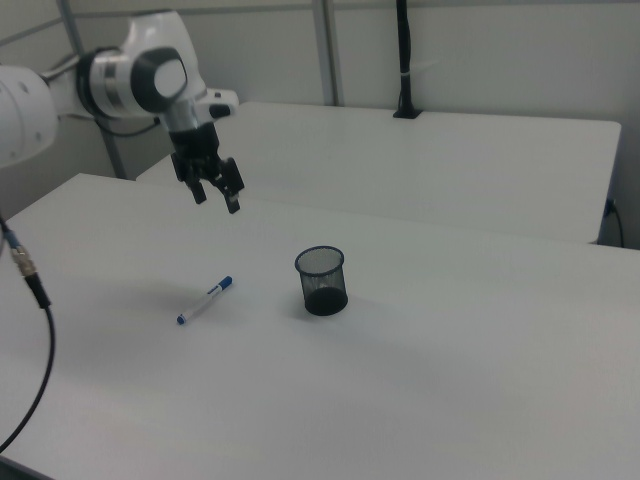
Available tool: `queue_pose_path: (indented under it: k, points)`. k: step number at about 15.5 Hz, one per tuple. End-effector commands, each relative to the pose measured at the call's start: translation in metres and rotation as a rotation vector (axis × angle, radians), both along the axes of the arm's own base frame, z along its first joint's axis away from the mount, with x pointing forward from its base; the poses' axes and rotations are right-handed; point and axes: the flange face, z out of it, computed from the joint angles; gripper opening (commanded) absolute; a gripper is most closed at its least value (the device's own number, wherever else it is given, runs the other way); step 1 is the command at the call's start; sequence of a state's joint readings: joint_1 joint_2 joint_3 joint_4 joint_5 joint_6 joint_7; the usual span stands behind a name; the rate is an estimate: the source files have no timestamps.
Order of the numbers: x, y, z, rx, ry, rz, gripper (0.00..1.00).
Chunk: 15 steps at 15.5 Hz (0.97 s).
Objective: Remove the marker
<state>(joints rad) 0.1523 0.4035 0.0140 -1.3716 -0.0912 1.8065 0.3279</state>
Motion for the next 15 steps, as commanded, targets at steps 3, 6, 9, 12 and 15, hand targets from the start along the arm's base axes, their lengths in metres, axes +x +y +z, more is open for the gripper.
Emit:
queue_pose_path:
  k: [3, 6, 9, 12, 15]
  points:
    - [-0.079, -0.064, 0.066, -0.013, 0.076, 0.049, 1.0]
    - [-0.098, -0.083, 0.08, 0.002, 0.079, 0.029, 1.0]
    - [-0.106, -0.097, 0.079, 0.012, 0.094, 0.031, 1.0]
    - [-0.107, -0.107, 0.078, 0.012, 0.111, 0.014, 1.0]
    - [-0.106, -0.109, 0.075, 0.012, 0.12, 0.011, 1.0]
